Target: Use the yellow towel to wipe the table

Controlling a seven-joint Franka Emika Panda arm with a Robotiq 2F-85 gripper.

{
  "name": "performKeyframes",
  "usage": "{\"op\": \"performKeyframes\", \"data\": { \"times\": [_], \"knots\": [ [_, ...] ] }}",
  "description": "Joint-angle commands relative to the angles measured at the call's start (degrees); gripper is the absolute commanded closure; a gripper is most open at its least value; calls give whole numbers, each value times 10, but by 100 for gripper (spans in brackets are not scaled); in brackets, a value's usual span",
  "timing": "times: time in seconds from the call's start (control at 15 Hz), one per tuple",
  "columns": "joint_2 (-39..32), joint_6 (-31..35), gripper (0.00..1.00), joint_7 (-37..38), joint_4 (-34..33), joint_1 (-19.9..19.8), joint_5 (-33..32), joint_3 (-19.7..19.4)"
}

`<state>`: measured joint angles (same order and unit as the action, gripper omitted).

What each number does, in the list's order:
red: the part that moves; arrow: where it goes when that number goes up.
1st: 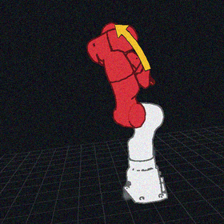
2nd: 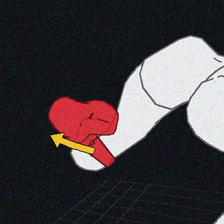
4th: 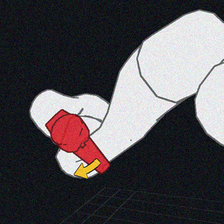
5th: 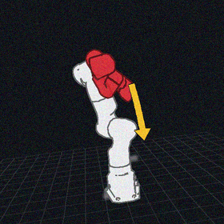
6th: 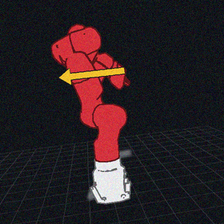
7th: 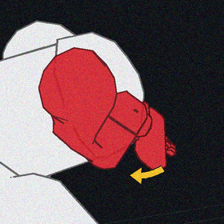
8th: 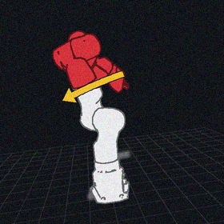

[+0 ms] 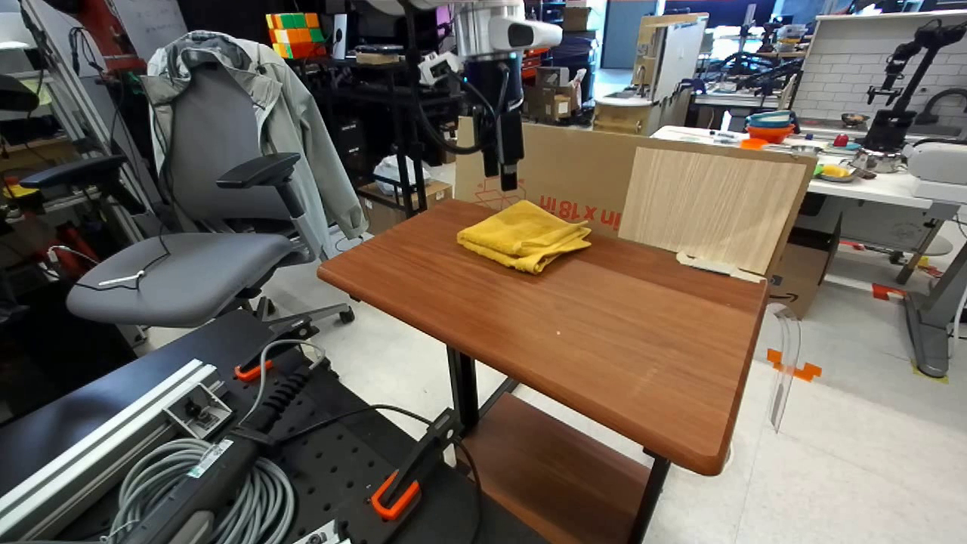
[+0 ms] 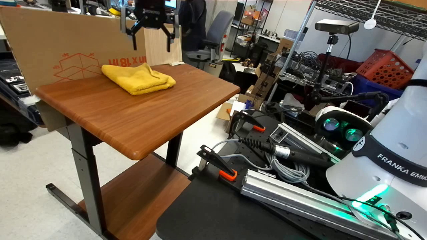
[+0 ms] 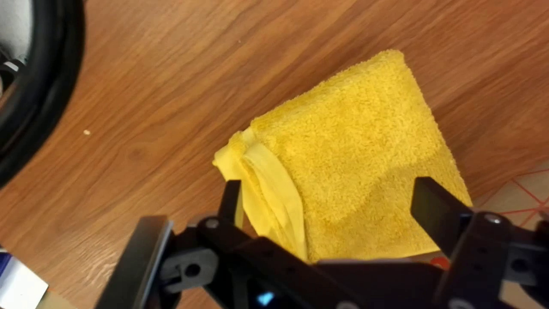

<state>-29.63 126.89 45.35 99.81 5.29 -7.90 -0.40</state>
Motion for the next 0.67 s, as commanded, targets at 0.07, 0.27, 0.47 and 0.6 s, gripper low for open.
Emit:
{"op": "performKeyframes", "data": {
  "times": [0.07, 0.27, 0.47, 0.6],
  "knots": [
    [-152, -13, 0, 66, -161, 29, 38, -22],
    [-198, -7, 0, 86, -201, 26, 60, -28],
    [-227, -8, 0, 96, -216, 15, 82, -37],
    [-238, -10, 0, 101, -213, 11, 90, -46]
  ]
}}
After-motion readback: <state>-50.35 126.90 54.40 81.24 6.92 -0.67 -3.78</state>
